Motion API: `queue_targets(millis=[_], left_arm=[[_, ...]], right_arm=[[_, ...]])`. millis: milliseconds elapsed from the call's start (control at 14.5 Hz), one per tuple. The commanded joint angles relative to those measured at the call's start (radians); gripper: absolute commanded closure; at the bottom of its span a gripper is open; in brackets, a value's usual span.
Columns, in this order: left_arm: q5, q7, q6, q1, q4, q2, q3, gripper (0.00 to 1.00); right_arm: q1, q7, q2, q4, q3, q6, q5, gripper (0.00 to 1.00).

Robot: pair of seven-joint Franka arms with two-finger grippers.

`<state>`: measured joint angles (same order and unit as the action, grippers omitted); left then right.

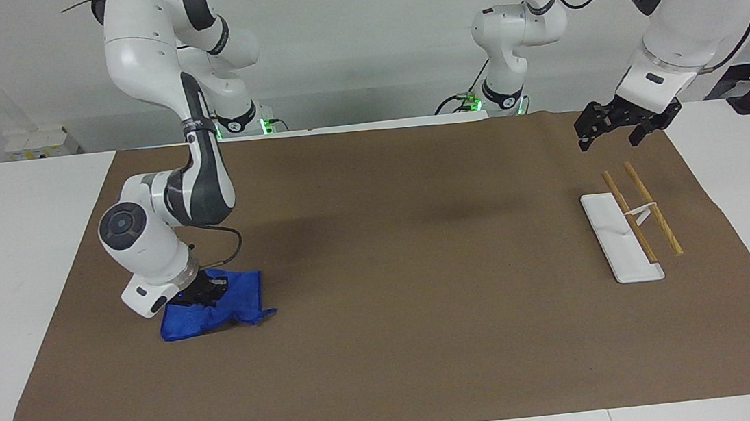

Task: Right arm passes towel to left arm to hang
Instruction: 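Close the right gripper on the towel edge, then lift the towel with the right gripper while the left gripper approaches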

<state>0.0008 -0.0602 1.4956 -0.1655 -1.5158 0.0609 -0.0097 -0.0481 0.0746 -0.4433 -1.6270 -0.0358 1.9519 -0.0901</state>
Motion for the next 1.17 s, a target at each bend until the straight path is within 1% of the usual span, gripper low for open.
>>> queue_targets(millis=[0, 138, 275, 551, 619, 757, 895, 1101], left_arm=[[0.013, -0.001, 0.021, -0.009, -0.024, -0.023, 0.004, 0.04], [0.012, -0.001, 0.032, -0.009, -0.021, -0.021, -0.001, 0.03], [0.01, -0.016, 0.057, -0.009, -0.009, -0.016, -0.003, 0.02], [0.008, -0.177, 0.071, -0.009, 0.012, -0.013, -0.039, 0.01], [0.008, -0.231, 0.077, -0.009, 0.009, -0.015, -0.055, 0.01], [0.007, -0.405, 0.118, -0.008, -0.003, -0.018, -0.084, 0.01], [0.002, -0.556, 0.127, -0.008, -0.007, -0.018, -0.101, 0.01], [-0.088, -0.835, 0.133, -0.005, -0.024, -0.018, -0.108, 0.01]], right_arm=[[-0.009, -0.117, 0.005, 0.102, 0.022, -0.146, -0.066, 1.0], [-0.019, -0.224, 0.015, 0.145, 0.057, -0.209, -0.1, 1.0], [-0.021, -0.353, 0.034, 0.153, 0.086, -0.241, -0.179, 1.0], [-0.022, -0.551, 0.052, 0.151, 0.111, -0.254, -0.357, 1.0], [-0.022, -0.608, 0.052, 0.15, 0.119, -0.258, -0.403, 1.0], [-0.022, -0.749, 0.052, 0.148, 0.142, -0.255, -0.508, 1.0], [-0.022, -0.864, 0.052, 0.147, 0.155, -0.255, -0.61, 0.99], [-0.024, -1.001, 0.067, 0.131, 0.165, -0.255, -0.745, 0.99]])
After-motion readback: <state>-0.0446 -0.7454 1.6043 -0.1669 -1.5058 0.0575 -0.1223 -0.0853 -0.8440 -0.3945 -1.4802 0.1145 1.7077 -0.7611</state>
